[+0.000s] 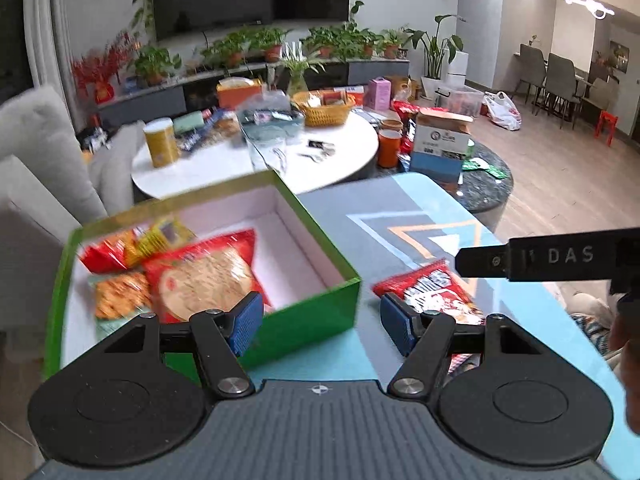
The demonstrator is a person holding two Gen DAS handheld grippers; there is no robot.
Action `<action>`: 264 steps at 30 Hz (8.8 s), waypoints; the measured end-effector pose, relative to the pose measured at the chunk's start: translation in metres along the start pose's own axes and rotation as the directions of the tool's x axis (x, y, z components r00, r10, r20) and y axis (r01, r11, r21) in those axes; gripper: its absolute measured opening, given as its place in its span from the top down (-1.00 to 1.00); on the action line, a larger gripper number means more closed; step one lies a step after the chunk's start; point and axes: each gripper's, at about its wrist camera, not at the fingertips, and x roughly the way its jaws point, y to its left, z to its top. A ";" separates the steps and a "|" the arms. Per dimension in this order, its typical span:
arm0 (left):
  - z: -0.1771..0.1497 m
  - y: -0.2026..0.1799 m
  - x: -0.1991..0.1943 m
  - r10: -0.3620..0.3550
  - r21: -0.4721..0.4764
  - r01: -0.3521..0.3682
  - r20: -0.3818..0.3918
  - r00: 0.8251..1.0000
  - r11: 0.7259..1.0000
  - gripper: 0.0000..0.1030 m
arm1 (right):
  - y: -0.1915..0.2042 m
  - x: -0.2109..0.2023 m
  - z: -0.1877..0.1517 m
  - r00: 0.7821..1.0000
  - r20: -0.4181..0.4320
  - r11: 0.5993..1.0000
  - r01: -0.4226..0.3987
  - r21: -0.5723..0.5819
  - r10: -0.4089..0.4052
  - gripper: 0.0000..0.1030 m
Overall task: Organize snacks
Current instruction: 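Move the right gripper to the red lion-print chip bag on the mat, then grasp the red lion-print chip bag with the right gripper, then carry the lion-print chip bag over the green box with the right gripper, then lower the chip bag into the box and open the right gripper, then move the right gripper to the sliced bread bag on the mat, then grasp the clear sliced bread bag with the right gripper, then carry the bread bag into the green box with the right gripper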
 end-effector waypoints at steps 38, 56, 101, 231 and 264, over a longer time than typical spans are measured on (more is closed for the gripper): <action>-0.020 -0.055 0.095 -0.261 -0.053 0.255 -0.190 0.946 0.965 -0.04 | -0.040 0.052 -0.018 0.989 -0.144 0.998 -0.017 0.052 0.024 -0.01; -0.008 -0.073 0.016 -0.202 0.153 0.201 -0.009 0.979 0.968 0.05 | -0.010 -0.010 -0.013 0.999 -0.012 0.998 -0.048 0.037 0.049 0.01; 0.047 0.071 0.018 -0.032 0.008 0.031 0.127 0.991 0.999 0.02 | 0.104 0.065 0.044 0.969 -0.032 0.968 -0.247 -0.039 0.246 0.01; -0.170 0.014 -0.093 -0.190 -0.201 0.162 -0.128 0.974 0.966 -0.24 | 0.049 -0.056 -0.160 0.959 -0.278 0.991 -0.082 -0.104 0.050 -0.02; -0.075 0.067 -0.135 -0.077 -0.145 0.106 0.197 0.977 0.984 0.02 | 0.126 -0.068 -0.064 0.977 -0.058 0.956 -0.214 -0.201 0.207 0.20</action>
